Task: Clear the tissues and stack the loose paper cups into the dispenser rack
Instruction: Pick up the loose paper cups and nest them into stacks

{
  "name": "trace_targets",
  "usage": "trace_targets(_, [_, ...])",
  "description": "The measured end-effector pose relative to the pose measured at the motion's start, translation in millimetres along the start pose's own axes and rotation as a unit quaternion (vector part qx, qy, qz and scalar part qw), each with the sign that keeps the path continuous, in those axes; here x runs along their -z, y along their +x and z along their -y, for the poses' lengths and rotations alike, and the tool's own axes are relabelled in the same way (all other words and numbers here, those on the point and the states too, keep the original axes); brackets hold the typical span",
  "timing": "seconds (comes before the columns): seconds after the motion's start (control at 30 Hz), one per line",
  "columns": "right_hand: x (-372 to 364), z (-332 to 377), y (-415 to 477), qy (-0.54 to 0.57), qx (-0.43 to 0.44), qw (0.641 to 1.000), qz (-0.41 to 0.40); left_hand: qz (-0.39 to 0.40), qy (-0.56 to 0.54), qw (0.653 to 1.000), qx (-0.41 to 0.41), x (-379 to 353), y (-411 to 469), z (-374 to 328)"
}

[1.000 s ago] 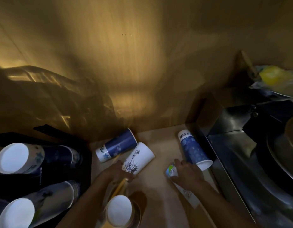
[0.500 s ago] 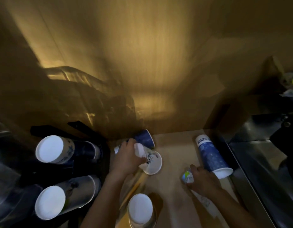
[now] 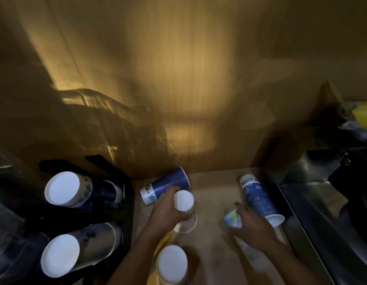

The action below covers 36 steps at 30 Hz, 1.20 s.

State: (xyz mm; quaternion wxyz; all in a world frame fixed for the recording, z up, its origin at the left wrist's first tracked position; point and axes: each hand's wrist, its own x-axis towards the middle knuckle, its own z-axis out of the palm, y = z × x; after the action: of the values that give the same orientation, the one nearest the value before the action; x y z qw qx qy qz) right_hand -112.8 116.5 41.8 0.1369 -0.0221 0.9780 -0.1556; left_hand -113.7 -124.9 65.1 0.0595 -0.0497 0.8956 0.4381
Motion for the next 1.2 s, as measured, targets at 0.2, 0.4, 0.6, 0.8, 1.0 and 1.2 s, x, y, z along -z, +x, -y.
trace_targets(0.2, [68, 42, -2, 0.217, 0.107, 0.947, -0.21, -0.013, -0.039, 0.999, 0.002, -3, -2, 5])
trace_targets(0.4, [91, 85, -19, 0.331, 0.256, 0.865, -0.277, -0.018, -0.043, 0.999, 0.009, -7, -5, 11])
trace_targets(0.6, [61, 105, -14, 0.284, 0.302, 0.881, -0.229, 0.025, -0.043, 0.999, 0.022, 1, -5, 16])
trace_targets(0.8, [29, 104, -3, 0.26, 0.278, 0.915, -0.134, -0.066, -0.105, 0.986, 0.108, 28, -3, 18])
trace_targets(1.0, [0, 101, 9, 0.227, 0.24, 0.941, -0.066, -0.113, -0.255, 0.955, 0.098, 34, 1, -7])
trace_targets(1.2, [-11, 93, 15, 0.22, 0.238, 0.945, -0.034, 0.001, -0.2, 0.972, 0.12, 10, -1, -3])
